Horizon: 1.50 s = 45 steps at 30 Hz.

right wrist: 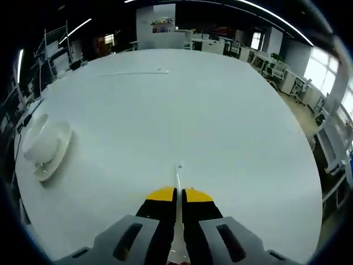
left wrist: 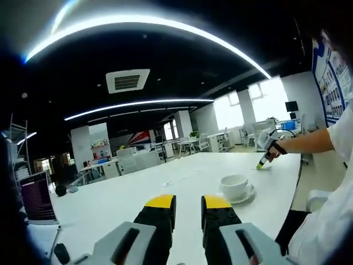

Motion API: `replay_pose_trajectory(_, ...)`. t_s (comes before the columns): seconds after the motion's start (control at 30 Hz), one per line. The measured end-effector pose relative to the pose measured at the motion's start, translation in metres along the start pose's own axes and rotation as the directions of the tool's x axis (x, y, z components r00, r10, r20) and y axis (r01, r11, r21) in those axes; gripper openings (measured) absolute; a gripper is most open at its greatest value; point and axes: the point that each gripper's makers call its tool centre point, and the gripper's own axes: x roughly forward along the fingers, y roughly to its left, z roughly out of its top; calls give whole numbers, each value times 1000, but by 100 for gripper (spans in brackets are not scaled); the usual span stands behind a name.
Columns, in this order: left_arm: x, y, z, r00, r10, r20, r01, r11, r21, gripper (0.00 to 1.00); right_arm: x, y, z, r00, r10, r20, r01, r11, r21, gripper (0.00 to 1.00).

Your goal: Tidy tabletop coffee trays, cups and spoons，present forward

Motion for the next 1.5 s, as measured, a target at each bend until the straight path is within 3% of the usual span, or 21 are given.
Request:
replay_pose_trajectory(0.73,0,1,2,1000,1,10,-1,1000,-15,20,-49,11,18,987,-22,159,24,1000,-11,5)
replay_pose_trajectory(0.8,0,1,3,1000,2,12,-2,1000,-15,20,-48,0,28,984,-27,174,30,999,-15,5)
replay_pose_trajectory(0.93,0,-1,5,1000,-1,17,1,1000,-16,20,-59,4,40,978,-16,208,21,1000,-22,5)
replay_pose_trajectory(1.13,0,0,5,1000,1,19,-1,1000,-18,20,-80,21,64,961,13,278,3,998,-57,5)
replay_pose_trajectory(1.23,-2,0,6,1000,2,19,-1,1000,-19,20,-89,25,77,951,-5,310,41,993,-108,5)
replay_pose_trajectory(1.5,-6,1,4,1000,9,9,-9,1000,-10,20,-109,46,106,928,52,370,3,989,-146,5)
